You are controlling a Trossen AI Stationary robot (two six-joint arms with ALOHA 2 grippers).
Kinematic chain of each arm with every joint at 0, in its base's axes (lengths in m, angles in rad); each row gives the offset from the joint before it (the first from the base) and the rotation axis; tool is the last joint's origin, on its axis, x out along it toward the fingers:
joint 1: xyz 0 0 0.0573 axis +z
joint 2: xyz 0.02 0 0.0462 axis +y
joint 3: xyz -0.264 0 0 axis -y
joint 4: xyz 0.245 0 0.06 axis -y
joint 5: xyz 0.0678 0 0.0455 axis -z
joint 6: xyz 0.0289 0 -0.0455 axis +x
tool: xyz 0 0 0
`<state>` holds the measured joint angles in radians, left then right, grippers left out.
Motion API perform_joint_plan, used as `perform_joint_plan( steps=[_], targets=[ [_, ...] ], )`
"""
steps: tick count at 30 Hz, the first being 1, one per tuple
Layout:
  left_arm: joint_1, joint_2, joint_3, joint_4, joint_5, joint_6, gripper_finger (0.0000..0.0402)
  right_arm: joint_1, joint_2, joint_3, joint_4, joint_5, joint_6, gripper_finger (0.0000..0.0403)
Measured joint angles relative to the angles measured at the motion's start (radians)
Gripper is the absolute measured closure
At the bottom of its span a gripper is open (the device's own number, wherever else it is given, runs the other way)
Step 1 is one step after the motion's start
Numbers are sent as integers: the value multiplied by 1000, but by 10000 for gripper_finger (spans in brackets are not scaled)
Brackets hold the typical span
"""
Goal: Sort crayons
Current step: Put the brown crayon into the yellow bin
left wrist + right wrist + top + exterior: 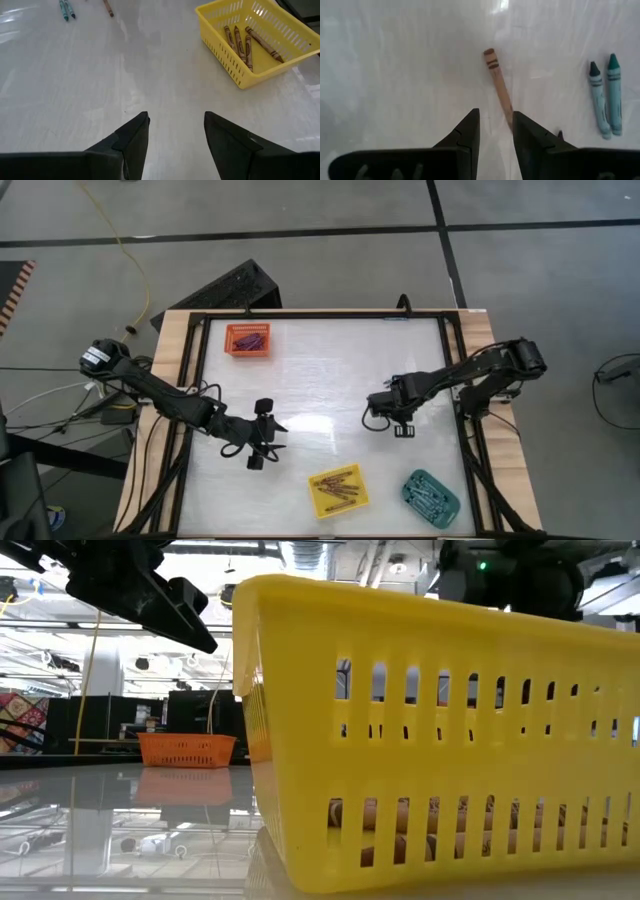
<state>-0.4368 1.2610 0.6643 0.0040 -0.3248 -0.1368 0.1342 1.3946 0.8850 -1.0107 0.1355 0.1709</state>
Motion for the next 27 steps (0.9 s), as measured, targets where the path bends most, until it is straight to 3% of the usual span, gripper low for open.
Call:
perform_joint_plan(
  steps=[18, 21, 25, 27],
  targets=[
    [0, 0, 0, -8, -2, 1, 220, -165, 5, -165, 177, -95, -109, 296],
    [0, 0, 0, -5, -5, 6, 220, -160, 11, -165, 188, -97, -99, 322],
    [0, 0, 0, -7, -54, 48, 220, -128, 11, -170, 239, -97, -69, 387],
    [0, 1, 0, -25, -56, 127, 220, -115, 12, -171, 258, -89, -32, 393]
  ],
)
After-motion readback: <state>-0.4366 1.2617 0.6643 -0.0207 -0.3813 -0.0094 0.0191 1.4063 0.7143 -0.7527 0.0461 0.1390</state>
